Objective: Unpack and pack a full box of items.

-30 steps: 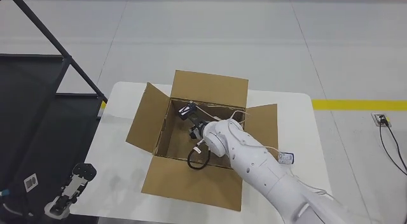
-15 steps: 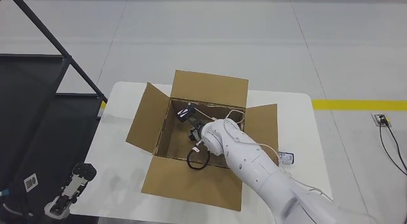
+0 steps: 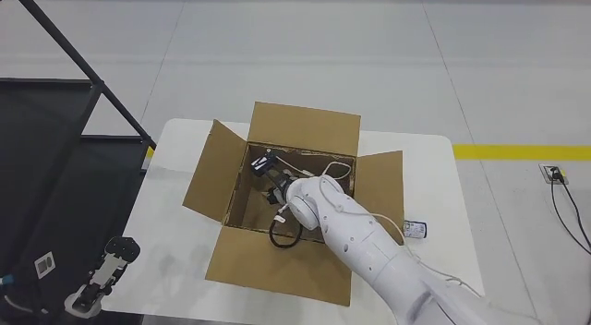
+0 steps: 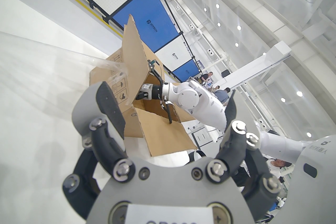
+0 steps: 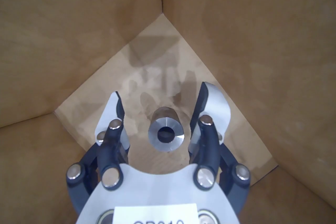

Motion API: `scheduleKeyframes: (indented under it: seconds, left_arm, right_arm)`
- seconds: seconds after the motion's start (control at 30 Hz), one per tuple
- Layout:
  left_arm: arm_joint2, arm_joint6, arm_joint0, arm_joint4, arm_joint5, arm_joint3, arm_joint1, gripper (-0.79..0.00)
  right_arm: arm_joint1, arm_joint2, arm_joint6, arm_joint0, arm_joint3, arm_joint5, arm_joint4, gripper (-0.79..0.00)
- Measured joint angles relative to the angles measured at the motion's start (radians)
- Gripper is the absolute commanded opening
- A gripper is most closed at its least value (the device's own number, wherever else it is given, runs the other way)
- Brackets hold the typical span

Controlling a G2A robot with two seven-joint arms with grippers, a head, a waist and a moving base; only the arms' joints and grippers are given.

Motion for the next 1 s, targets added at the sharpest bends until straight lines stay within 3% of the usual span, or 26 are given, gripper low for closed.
scheduleKeyframes:
  seconds: [0.17, 0.33, 0.57, 0.6, 0.77, 1.0]
  left_arm:
    - [0.000, 0.000, 0.000, 0.000, 0.000, 0.000, 0.000, 0.000]
    - [0.000, 0.000, 0.000, 0.000, 0.000, 0.000, 0.000, 0.000]
    - [0.000, 0.000, 0.000, 0.000, 0.000, 0.000, 0.000, 0.000]
    - [0.000, 0.000, 0.000, 0.000, 0.000, 0.000, 0.000, 0.000]
    - [0.000, 0.000, 0.000, 0.000, 0.000, 0.000, 0.000, 0.000]
    - [0.000, 0.000, 0.000, 0.000, 0.000, 0.000, 0.000, 0.000]
  right_arm:
    - [0.045, 0.045, 0.013, -0.057, -0.145, 0.030, -0.067, -0.163]
    - [0.112, 0.129, 0.080, -0.164, -0.387, 0.050, -0.172, -0.169]
    - [0.194, 0.266, 0.200, -0.345, -0.767, 0.035, -0.349, -0.046]
    - [0.206, 0.295, 0.218, -0.380, -0.840, 0.040, -0.388, 0.000]
    - [0.262, 0.460, 0.316, -0.574, -1.198, 0.034, -0.572, 0.000]
    - [0.309, 0.731, 0.425, -0.826, -1.580, -0.073, -0.597, 0.000]
